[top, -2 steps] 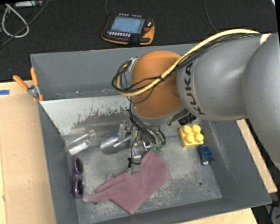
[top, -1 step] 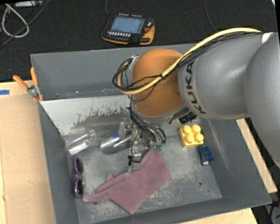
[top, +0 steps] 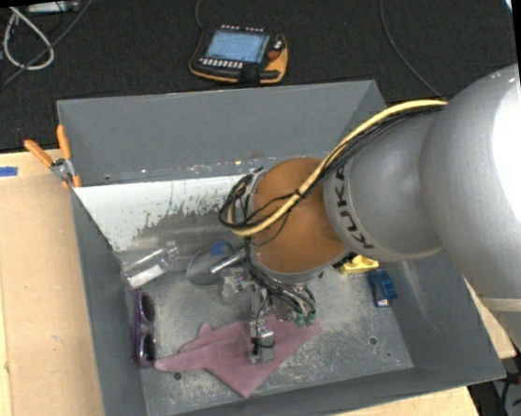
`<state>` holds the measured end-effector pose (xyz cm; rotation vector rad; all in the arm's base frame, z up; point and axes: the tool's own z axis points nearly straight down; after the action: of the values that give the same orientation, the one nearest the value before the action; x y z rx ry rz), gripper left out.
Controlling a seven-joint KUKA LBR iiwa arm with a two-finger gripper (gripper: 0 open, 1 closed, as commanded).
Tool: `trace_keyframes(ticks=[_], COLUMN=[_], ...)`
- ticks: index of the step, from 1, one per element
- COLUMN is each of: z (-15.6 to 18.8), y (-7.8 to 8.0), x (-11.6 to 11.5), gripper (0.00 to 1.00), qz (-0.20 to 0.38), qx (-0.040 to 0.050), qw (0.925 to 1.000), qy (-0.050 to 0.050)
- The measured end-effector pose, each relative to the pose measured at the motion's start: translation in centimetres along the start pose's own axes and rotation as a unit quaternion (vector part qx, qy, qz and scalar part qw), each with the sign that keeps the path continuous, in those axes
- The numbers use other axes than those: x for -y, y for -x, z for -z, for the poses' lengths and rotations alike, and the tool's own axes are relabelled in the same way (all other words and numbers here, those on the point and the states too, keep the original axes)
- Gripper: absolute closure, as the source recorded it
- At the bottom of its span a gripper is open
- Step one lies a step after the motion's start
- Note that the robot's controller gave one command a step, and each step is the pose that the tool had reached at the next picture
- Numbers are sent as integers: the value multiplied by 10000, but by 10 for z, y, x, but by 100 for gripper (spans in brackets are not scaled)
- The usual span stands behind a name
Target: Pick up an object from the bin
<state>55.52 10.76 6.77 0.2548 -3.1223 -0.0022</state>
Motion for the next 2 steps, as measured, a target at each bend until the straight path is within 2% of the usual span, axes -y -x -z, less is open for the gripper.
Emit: trace_keyframes(ticks=[1,2], z=[65,31], y=[-12,41], x=[-3,-6], gripper=[0,0], qz=[-275,-1758], qx=[83,-9], qw=[9996,9844], qy=[0,4])
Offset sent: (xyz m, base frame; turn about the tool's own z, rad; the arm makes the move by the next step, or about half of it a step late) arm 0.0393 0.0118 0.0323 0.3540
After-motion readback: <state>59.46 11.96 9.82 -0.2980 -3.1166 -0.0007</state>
